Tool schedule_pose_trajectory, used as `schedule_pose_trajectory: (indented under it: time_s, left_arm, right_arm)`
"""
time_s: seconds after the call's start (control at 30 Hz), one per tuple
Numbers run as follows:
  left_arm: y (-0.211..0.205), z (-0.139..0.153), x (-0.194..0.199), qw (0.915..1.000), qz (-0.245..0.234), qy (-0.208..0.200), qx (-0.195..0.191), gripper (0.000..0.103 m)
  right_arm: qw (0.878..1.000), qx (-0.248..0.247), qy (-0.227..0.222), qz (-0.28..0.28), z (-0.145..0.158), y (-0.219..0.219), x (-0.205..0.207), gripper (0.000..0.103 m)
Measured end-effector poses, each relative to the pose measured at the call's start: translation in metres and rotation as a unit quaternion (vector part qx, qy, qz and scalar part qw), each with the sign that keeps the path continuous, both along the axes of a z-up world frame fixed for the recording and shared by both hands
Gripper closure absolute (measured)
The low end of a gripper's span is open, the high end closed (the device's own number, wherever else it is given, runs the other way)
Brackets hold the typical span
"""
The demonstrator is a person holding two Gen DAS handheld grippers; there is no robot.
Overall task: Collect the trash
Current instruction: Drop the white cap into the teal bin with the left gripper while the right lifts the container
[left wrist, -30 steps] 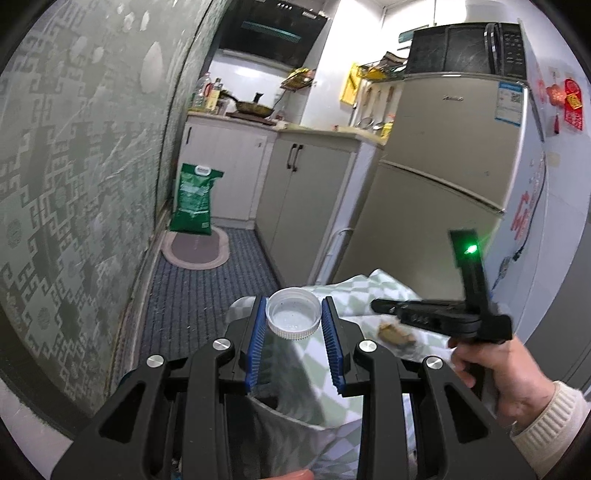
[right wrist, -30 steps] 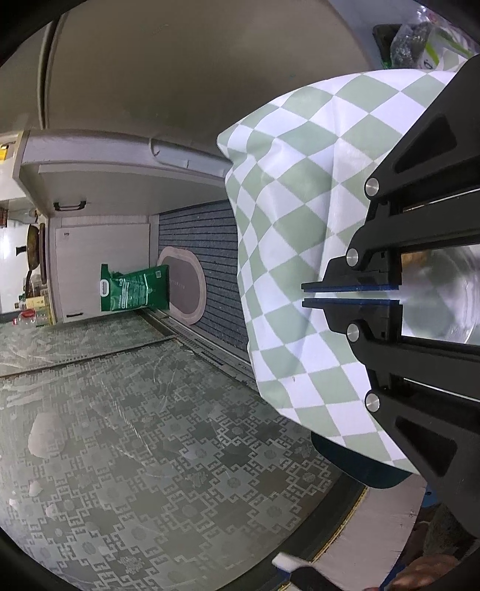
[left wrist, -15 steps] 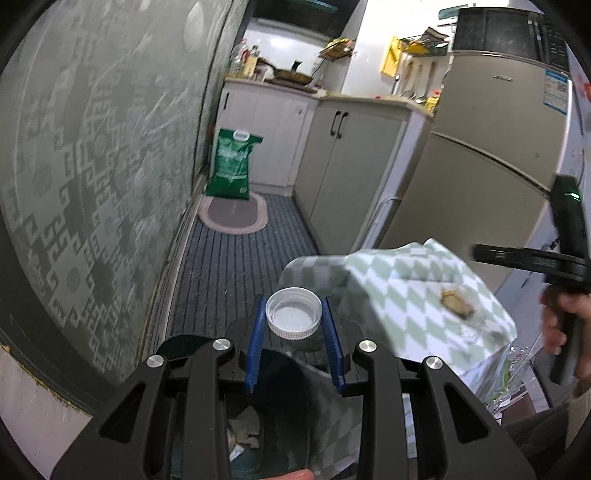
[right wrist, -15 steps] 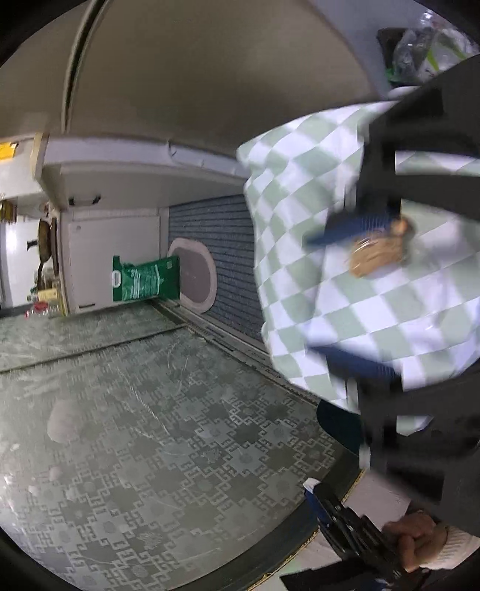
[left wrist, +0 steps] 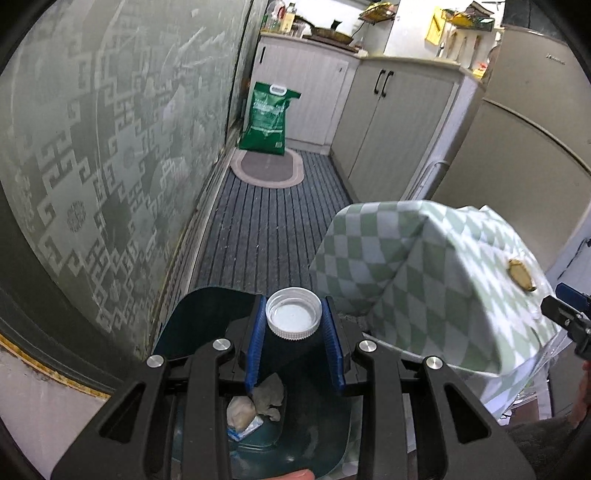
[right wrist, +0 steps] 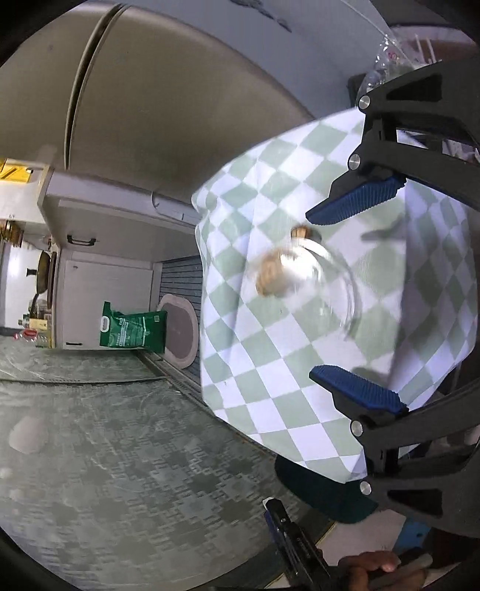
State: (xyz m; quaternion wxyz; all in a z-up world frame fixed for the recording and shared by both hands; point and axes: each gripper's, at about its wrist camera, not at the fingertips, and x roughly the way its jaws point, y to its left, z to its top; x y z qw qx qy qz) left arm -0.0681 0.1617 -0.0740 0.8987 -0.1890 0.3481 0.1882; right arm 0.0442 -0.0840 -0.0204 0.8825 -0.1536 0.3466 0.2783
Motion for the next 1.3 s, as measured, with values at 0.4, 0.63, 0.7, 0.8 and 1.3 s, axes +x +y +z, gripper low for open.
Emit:
schedule_pose_trajectory:
  time_s: [0.4,0.63,0.7,0.8,1.3]
  left_arm:
    - [0.019,-0.048,0.006,0.9971,0.026,0.068,-0.024,0.07]
    - [0.022,-0.073,0.013,0.9929,0.033,0.106,-0.043,0.07]
    - [0.02,-0.078,0.017,0.9921,0.033,0.113,-0.043,0.07]
    - [0.017,-0.086,0.021,0.9907,0.032,0.125,-0.042,0.07]
    - [0.018,-0.061,0.017,0.9948,0.038,0.075,-0.058,0.032]
  right_arm:
    - [0.998,-0.008,-0.035,-0.052,-0.014,-0.007,0.017,0.064]
    - [0.999,-0.002,-0.036,-0.04,-0.011,-0.017,0.017,0.082]
    - [0.998,0.003,-0.034,-0.044,-0.01,-0.021,0.02,0.086]
    - [0.998,0.01,-0.032,-0.047,-0.009,-0.026,0.023,0.093]
    - [0.998,0.034,-0.059,-0.014,0.016,-0.025,0.015,0.1]
